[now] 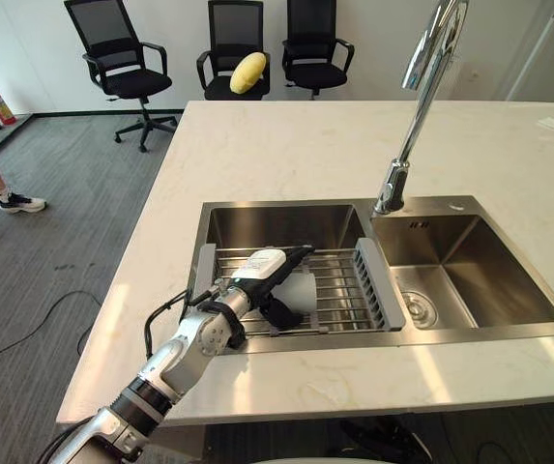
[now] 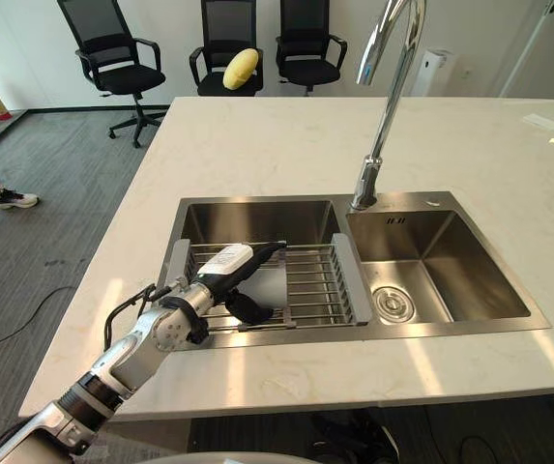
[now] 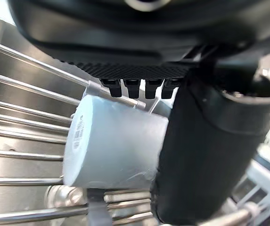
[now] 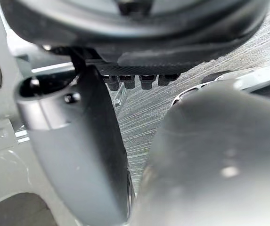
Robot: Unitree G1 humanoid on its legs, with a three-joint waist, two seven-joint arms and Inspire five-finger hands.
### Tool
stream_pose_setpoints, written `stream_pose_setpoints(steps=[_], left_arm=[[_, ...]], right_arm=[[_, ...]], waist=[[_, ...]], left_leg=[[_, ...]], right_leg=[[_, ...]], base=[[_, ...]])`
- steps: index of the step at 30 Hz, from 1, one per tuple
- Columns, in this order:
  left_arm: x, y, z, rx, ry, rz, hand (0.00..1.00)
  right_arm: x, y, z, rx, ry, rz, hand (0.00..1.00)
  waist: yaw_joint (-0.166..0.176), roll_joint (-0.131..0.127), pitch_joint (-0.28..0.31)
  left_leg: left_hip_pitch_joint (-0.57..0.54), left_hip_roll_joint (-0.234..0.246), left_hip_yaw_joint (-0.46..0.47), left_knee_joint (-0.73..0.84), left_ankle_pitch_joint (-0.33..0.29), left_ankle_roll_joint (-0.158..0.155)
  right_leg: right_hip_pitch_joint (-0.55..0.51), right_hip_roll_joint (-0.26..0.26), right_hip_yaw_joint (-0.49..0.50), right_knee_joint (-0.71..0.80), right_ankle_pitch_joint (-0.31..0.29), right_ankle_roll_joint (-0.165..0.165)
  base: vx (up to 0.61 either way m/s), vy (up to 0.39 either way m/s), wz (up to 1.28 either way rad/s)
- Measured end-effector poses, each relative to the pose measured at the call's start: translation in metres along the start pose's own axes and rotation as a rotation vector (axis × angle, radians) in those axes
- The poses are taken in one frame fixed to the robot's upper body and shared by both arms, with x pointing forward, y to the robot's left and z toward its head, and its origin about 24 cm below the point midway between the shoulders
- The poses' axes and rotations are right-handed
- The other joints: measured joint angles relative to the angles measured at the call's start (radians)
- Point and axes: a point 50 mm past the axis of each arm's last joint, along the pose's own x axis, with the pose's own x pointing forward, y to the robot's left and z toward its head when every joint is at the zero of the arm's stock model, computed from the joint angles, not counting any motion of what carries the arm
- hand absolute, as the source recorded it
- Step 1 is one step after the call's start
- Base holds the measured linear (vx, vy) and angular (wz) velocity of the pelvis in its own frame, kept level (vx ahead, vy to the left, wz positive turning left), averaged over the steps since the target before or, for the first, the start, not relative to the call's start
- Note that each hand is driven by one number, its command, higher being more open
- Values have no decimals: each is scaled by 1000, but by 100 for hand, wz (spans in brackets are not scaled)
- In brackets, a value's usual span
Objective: Walk over to the sink, pick up the cup, carry it to the dishwasher, place the cup inside the dishwasher, then close the dishwasher door
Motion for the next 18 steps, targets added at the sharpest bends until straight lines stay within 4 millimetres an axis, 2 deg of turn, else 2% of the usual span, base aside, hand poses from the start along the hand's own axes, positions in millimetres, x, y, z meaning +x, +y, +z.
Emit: stream_pose_setpoints(steps=[11, 12, 18], left_arm=[[3, 12, -10, 96, 33, -137, 100], [3, 13, -10, 103, 33, -146, 0], [5, 19, -12, 136, 37, -174, 0]], right_arm=[[-1, -4, 0, -5, 13, -4, 100], [-1, -4, 0, -6, 13, -4, 100], [-1, -5, 0, -9, 15, -5, 100]], waist=[[-21, 8, 11], [-21, 8, 11], [-23, 8, 13]], left_leg=[[0, 0, -1, -4, 3, 1], [0, -1, -2, -5, 4, 1], [-1, 1, -7, -6, 8, 0]], right_leg=[[0, 0, -1, -1, 0, 0], [0, 0, -2, -1, 0, 0], [0, 1, -5, -1, 1, -2]], base=[[0, 0, 0], [0, 0, 0], [0, 0, 0]])
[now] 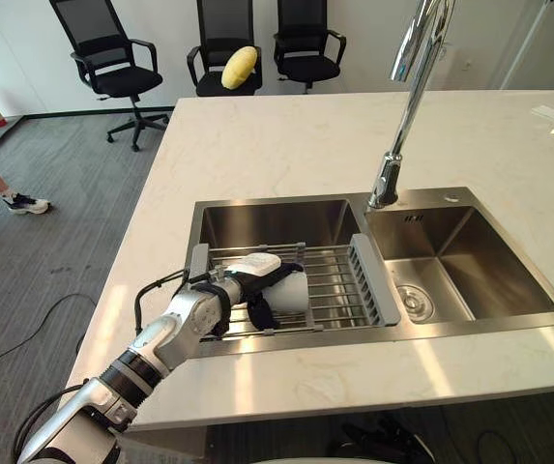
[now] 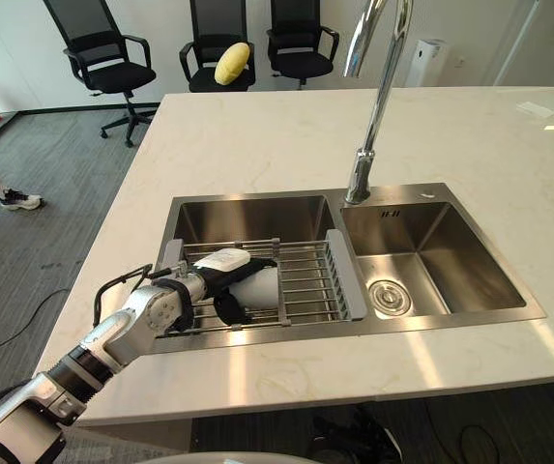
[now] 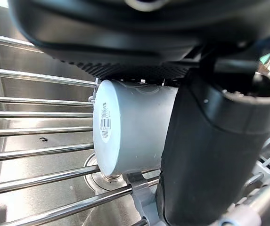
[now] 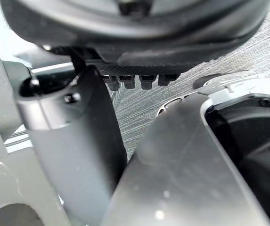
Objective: Walk over to the sink, pick up the cup, carry it to the dishwasher, place the cup inside the dishwasher, then close the dishwasher door
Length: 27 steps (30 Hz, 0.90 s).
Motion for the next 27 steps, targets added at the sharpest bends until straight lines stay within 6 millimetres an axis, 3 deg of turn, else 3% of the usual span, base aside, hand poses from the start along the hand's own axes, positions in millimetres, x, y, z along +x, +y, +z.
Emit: stream_pose_setpoints(steps=[18, 27], left_arm=[[-14, 15, -11, -163, -63, 85, 0], [-57, 78, 14, -366, -354, 558, 0]], right_arm=[[1, -1, 0, 4, 10, 15, 100], [3, 0, 0, 3, 2, 15, 100]], waist=[[3, 0, 21], [29, -2, 21]], left_leg=[[-7, -4, -18, -6, 1, 1], [-24, -4, -58, 6, 2, 3]], right_leg=[[5, -3, -10, -15, 2, -1], [-8, 0, 3, -13, 0, -1]], base=[[0, 0, 2], [-4, -2, 1]])
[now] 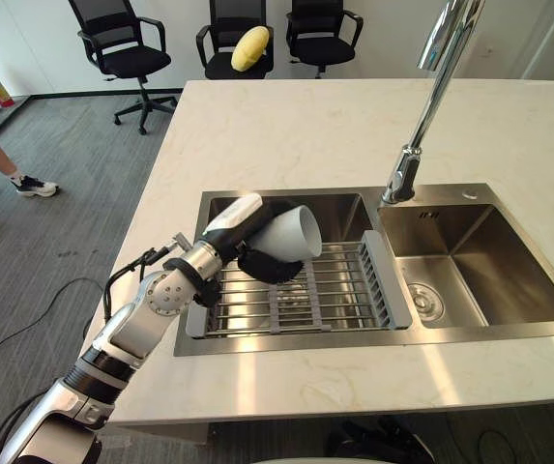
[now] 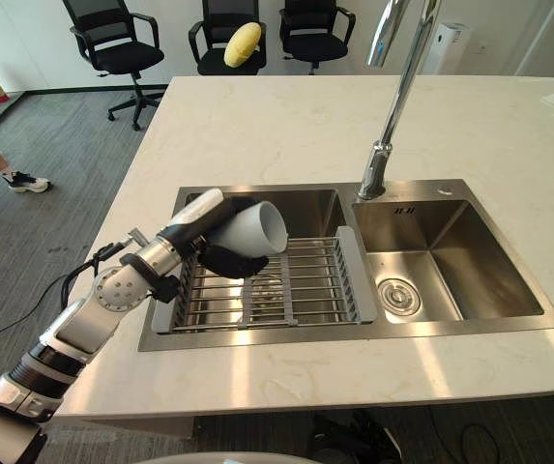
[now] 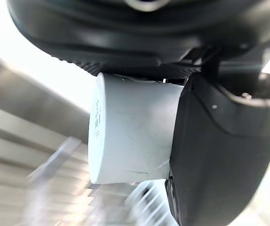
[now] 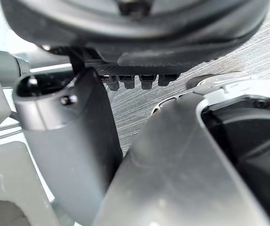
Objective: Walk over to the sink, pick up the cup, carry it to the dishwasher, place the cup inside the dishwasher, then close the dishwasher door
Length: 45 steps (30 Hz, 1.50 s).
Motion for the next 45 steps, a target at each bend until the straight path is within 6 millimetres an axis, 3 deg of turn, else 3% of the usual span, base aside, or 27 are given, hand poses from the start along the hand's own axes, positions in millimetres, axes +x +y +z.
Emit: stream_pose_setpoints(steps=[7, 17, 26, 32, 36, 39, 40, 42, 43, 44, 45], left_arm=[[-18, -6, 12, -165, -90, 155, 0], [-60, -56, -5, -690, 11, 346, 0], [-87, -69, -11, -781, 67, 375, 0], [-87, -74, -5, -869, 22, 413, 0], [-83, -75, 2, -891, -14, 421, 0], [-80, -72, 13, -889, -71, 418, 0], [-79, -68, 15, -878, -96, 426, 0], [-78, -64, 19, -869, -133, 451, 0], [-80, -61, 19, -868, -142, 483, 0], [-80, -61, 19, -874, -142, 492, 0], [-79, -58, 21, -902, -162, 528, 0]], right_arm=[[-1, 0, -5, 6, 13, -8, 100], [-2, 4, -7, -2, -13, -14, 100], [-2, 12, 2, -66, -53, 28, 100], [-1, 17, 6, -67, -79, 42, 100], [-3, 18, 9, -97, -105, 54, 100], [-3, 22, 13, -117, -124, 70, 100], [-2, 26, 15, -121, -131, 82, 100], [0, 32, 15, -135, -128, 102, 100], [3, 33, 22, -139, -149, 105, 100], [4, 33, 25, -142, -156, 104, 100], [8, 33, 40, -153, -200, 104, 100]], waist=[[26, -10, -7], [50, -28, -20], [54, -26, -55], [75, -31, -59], [74, -37, -49], [82, -41, -49], [81, -42, -45], [91, -72, -50], [116, -79, -53], [125, -71, -55], [163, -31, -54]], left_leg=[[-3, 1, -18, 3, -1, 2], [-13, 1, -28, 15, -10, 4], [-31, 5, -34, 18, -11, 2], [-35, -3, -28, 29, -16, 7], [-34, -30, -39, 71, -47, 29], [-44, -38, -48, 95, -47, 40], [-59, -43, -59, 109, -43, 44], [-103, -67, -114, 167, -40, 48], [-145, -72, -122, 211, -40, 47], [-158, -66, -122, 220, -39, 47], [-195, -37, -122, 231, -32, 37]], right_leg=[[1, -1, -3, 5, -4, -1], [-2, -3, -2, 13, -6, 6], [0, 3, -14, -22, 11, 3], [-9, -8, -5, -5, 13, 9], [-78, -73, 19, 204, -56, 36], [-111, -89, 59, 286, -62, 47], [-136, -108, 84, 378, -107, 41], [-116, -125, 141, 595, -181, 74], [-99, -106, 154, 520, -201, 88], [-95, -98, 155, 500, -201, 88], [-45, -56, 157, 346, -198, 90]], base=[[-23, -3, 5], [-7, 1, 1], [1, -3, 2], [-11, 7, -3], [-60, 26, 6], [-74, 51, 19], [-65, -8, 49], [-26, -128, 85], [-1, -133, 54], [-73, -73, 4], [-90, -50, -10]])
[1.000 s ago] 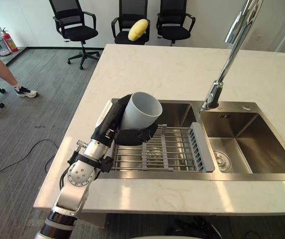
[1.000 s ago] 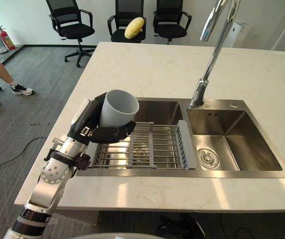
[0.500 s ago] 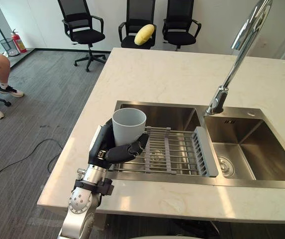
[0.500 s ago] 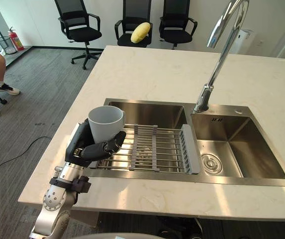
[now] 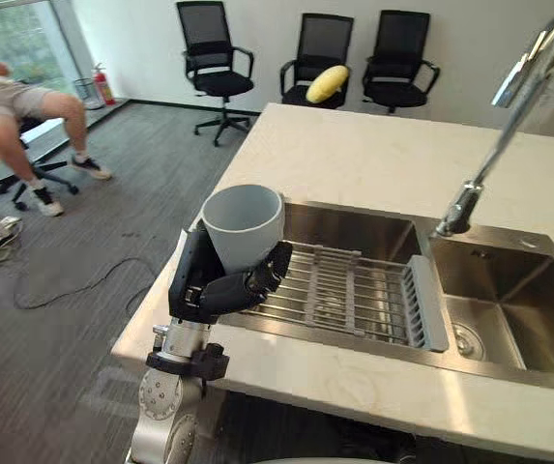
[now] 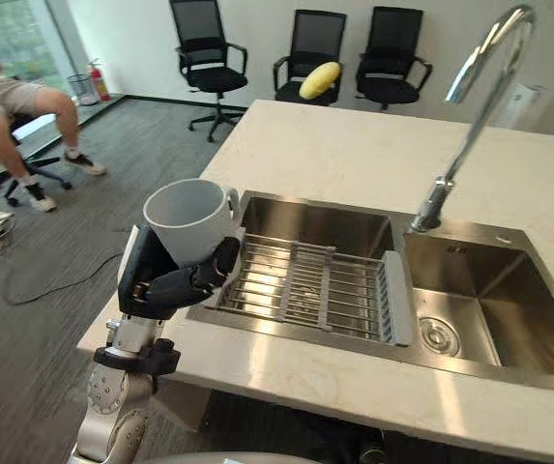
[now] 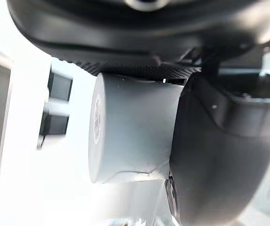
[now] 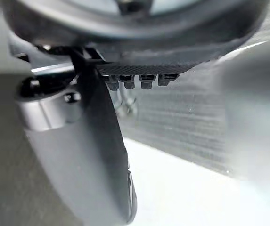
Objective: Walk over to the sink, pick up the cup, carry it to the dishwasher, place the cup inside the dishwasher, then close the dishwasher door
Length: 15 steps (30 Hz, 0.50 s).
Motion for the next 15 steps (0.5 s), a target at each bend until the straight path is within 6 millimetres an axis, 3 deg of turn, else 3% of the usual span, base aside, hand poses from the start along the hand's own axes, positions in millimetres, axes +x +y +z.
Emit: stream_pose_setpoints(steps=[2, 3, 5, 8, 10, 11, 12, 15], left_arm=[[2, 2, 5, -15, -28, 15, 0], [2, 2, 5, -24, -31, 24, 0], [2, 0, 3, -28, -20, 11, 0], [2, -1, 5, -25, -24, -2, 0], [2, -1, 8, -24, -35, -5, 0], [3, -3, 8, -29, -37, -13, 0], [3, -7, 7, -48, -40, -29, 0], [2, -19, 2, -87, -23, -89, 0]], right_arm=[[8, 2, 12, -8, -30, 10, 100], [11, 1, 17, -13, -45, 12, 100], [12, -1, 20, -20, -51, 10, 100], [10, -2, 16, -26, -28, 14, 100], [8, -3, 13, -21, -12, 9, 100], [6, -5, 9, -13, -2, 0, 100], [3, -11, 7, -11, 4, -23, 100], [-11, -25, -4, -16, 37, -72, 100]], waist=[[7, 12, 12], [1, 27, 22], [-4, 44, 32], [-11, 49, 30], [-32, 44, 27], [-45, 19, 25], [-61, 22, 25], [-81, 54, 5]], left_leg=[[-22, 13, 1, 16, 2, -4], [-41, 26, -2, 42, -1, -9], [-41, 44, 1, 33, 10, -29], [-77, 68, -2, 54, 17, -36], [-87, 95, 64, 28, -4, -24], [-91, 101, 144, 34, -9, 12], [-109, 125, 237, 118, -30, 46], [-65, 182, 342, 232, -40, 54]], right_leg=[[70, 20, -5, -151, -1, -5], [99, 31, -12, -218, 16, -38], [112, 50, -25, -249, 40, -53], [87, 70, -31, -224, 58, -70], [85, 68, -63, -252, 87, -77], [87, 38, -96, -300, 114, -78], [90, 12, -139, -315, 129, -70], [110, -12, -233, -316, 131, -52]], base=[[-158, -96, -5], [-156, -74, 5], [-215, -40, 8], [-231, -48, 6], [-150, -39, 42], [-134, -8, 86], [-130, 22, 99], [-92, 126, 111]])
